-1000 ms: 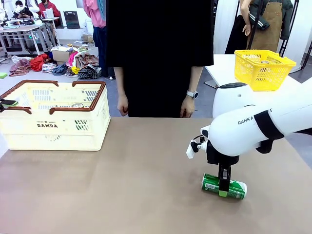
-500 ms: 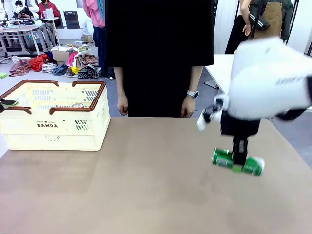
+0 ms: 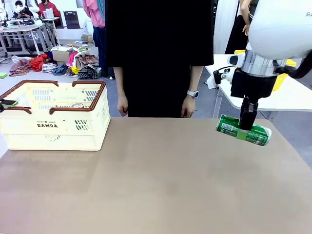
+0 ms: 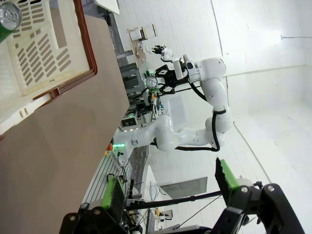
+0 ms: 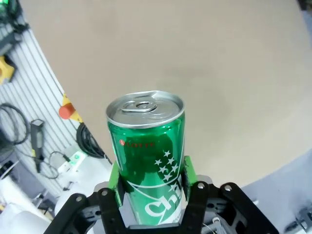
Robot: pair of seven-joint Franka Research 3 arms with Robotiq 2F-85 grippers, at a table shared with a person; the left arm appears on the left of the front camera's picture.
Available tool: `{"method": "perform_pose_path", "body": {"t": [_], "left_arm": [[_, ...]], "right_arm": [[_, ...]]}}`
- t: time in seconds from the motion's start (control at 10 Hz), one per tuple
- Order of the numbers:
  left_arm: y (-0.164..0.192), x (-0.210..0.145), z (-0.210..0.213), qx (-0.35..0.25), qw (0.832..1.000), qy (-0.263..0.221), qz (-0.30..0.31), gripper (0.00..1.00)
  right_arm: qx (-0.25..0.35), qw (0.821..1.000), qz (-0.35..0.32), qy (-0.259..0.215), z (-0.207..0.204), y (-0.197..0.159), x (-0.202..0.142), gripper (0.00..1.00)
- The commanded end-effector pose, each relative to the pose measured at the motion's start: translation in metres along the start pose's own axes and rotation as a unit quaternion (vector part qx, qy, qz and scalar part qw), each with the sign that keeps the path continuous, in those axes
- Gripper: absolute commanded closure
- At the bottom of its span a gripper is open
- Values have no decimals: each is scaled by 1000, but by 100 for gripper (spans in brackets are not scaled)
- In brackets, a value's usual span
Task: Place the drinks into the Shopping basket.
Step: Pick up one drink and place it into the Shopping basket.
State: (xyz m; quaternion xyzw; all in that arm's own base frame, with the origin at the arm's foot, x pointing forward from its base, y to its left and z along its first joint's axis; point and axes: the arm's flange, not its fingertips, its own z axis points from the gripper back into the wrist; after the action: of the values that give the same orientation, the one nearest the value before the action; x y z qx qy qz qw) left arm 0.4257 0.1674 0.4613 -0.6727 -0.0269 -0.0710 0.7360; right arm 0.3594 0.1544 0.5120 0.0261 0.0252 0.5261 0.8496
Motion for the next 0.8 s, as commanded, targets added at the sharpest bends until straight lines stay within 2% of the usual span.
{"method": "perform_pose_path", "body": {"t": [0.0, 0.1, 0.2, 0.4, 0.6, 0.7], "left_arm": [[-4, -3, -1, -6, 1000, 1, 3, 0], [-4, -3, -1, -6, 1000, 1, 3, 0], [-4, -3, -1, -6, 1000, 1, 3, 0], [-4, -3, -1, -6, 1000, 1, 3, 0], [-4, -3, -1, -6, 1000, 1, 3, 0], [-4, -3, -1, -6, 1000, 1, 3, 0]], "right_arm": [[-3, 1000, 1, -3, 5, 3, -2, 100], [80, 990, -89, -72, -23, -33, -37, 100], [109, 984, -64, -123, -37, -37, -34, 100], [101, 983, -86, -126, -45, -24, 9, 100], [87, 988, -88, -94, -53, -2, 71, 100], [87, 986, -121, -78, -59, 10, 103, 100]]}}
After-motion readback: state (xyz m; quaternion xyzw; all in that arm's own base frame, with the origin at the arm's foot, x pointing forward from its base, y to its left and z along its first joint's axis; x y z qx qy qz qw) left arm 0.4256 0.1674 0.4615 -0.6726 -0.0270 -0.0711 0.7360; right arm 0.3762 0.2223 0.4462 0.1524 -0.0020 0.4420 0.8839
